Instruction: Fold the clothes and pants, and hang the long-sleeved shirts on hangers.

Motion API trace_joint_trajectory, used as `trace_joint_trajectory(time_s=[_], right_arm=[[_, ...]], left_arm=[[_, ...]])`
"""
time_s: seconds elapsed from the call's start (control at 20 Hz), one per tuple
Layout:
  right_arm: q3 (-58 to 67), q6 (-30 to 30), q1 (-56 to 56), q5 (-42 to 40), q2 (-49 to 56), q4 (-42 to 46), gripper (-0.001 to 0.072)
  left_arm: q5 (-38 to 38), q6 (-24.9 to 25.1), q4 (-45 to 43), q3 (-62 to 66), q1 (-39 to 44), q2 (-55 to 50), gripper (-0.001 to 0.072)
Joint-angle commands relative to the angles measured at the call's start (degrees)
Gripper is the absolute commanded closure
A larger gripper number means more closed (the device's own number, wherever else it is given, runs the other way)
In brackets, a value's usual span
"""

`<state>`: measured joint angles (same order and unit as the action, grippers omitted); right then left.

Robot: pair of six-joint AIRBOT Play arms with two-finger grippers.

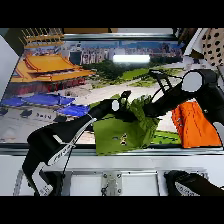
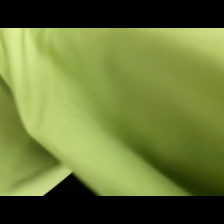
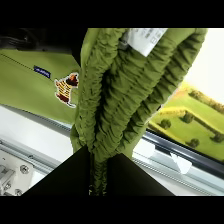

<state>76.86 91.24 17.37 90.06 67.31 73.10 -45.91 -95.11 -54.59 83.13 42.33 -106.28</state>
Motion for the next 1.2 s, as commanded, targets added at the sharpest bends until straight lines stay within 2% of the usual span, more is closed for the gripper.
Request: trace_joint_trajectory(time_s=[0.0,0.15,0.35,0.55,1.0,1.15], right_arm=[[0.02,1.38,0.96,-1.29,-0.02,-0.02,0.0680],[0.02,2.08,1.42,-1.79,-0.02,-0.22,0.0680],[0.02,3.56,2.14,-4.13,0.00,-0.24,0.0680],[0.02,3.56,3.72,-7.48,0.02,-1.64,0.0680],[0.00,4.83,18.60,-17.22,6.03,-2.84,0.0680],[0.00,4.85,24.28,-23.63,10.27,-2.86,0.0679]], left_arm=[[-2.91,1.46,0.09,0.04,-2.84,3.80,0.0701],[-6.58,2.32,0.09,-0.39,-5.81,6.21,0.0701],[-6.49,2.34,0.07,-6.03,-10.75,12.22,0.0701],[-5.75,4.79,-0.02,-13.77,-17.03,19.10,0.0701],[-6.36,6.47,0.04,-22.73,-33.70,30.53,0.0701],[-6.62,6.93,0.09,-22.71,-37.44,32.44,0.0702]])
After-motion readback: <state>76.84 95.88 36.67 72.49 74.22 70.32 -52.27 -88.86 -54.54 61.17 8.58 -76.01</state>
